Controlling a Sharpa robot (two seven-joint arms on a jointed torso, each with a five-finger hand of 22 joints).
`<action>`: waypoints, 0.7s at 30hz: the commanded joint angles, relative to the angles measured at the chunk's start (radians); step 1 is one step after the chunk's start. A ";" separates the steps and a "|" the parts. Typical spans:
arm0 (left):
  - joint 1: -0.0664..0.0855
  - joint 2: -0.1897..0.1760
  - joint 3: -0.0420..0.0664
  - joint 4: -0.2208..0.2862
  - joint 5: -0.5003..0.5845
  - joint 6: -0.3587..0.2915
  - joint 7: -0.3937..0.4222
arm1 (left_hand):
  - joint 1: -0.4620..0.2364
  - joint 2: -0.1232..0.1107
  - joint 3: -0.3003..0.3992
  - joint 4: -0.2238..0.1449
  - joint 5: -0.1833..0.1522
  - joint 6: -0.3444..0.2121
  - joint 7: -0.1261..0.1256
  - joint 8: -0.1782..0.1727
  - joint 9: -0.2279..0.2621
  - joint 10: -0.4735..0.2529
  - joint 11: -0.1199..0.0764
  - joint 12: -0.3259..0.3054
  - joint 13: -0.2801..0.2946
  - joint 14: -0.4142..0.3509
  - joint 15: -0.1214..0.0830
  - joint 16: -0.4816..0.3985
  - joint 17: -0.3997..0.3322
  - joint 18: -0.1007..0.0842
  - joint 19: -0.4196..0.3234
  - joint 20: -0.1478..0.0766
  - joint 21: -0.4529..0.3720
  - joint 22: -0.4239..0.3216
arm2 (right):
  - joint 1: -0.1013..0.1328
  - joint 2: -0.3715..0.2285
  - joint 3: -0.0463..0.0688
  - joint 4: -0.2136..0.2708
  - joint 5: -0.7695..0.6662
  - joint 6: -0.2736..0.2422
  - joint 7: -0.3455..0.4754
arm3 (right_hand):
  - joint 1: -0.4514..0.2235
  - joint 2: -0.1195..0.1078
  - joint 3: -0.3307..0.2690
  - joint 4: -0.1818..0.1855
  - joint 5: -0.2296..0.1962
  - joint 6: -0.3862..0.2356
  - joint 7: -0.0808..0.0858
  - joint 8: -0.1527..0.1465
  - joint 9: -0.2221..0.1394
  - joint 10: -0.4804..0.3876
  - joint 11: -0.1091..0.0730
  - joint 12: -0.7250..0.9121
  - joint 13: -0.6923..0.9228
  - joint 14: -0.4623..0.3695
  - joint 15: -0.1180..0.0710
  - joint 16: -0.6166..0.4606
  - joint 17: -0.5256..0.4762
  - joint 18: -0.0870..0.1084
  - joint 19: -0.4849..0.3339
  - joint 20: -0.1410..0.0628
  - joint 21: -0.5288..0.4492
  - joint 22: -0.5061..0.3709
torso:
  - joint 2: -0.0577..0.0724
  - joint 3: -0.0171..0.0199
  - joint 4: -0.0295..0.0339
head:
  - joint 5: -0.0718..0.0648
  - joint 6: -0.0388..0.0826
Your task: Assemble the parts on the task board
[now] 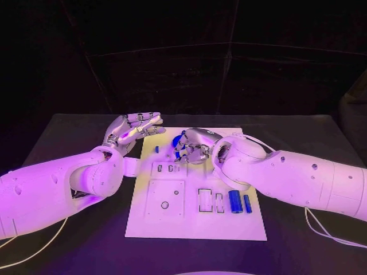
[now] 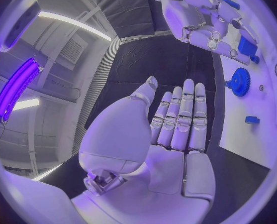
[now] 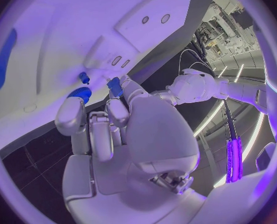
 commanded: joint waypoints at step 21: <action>0.004 0.000 0.001 -0.006 0.003 0.007 0.016 | -0.003 0.009 -0.001 -0.004 -0.005 0.006 0.000 -0.003 0.000 0.010 0.000 -0.006 0.000 0.005 -0.001 -0.003 0.001 0.015 0.005 0.000 -0.006 -0.001 | -0.011 0.041 -0.027 -0.030 -0.097 0.031 -0.024 | -0.014 -0.020 0.010 -0.003 -0.004 0.009 -0.005 0.001 -0.002 0.004 0.005 -0.004 0.003 0.080 -0.003 0.003 0.148 -0.012 -0.004 -0.002 0.000 0.001 | 0.000 0.0013 -0.0014 | 0.010 -0.012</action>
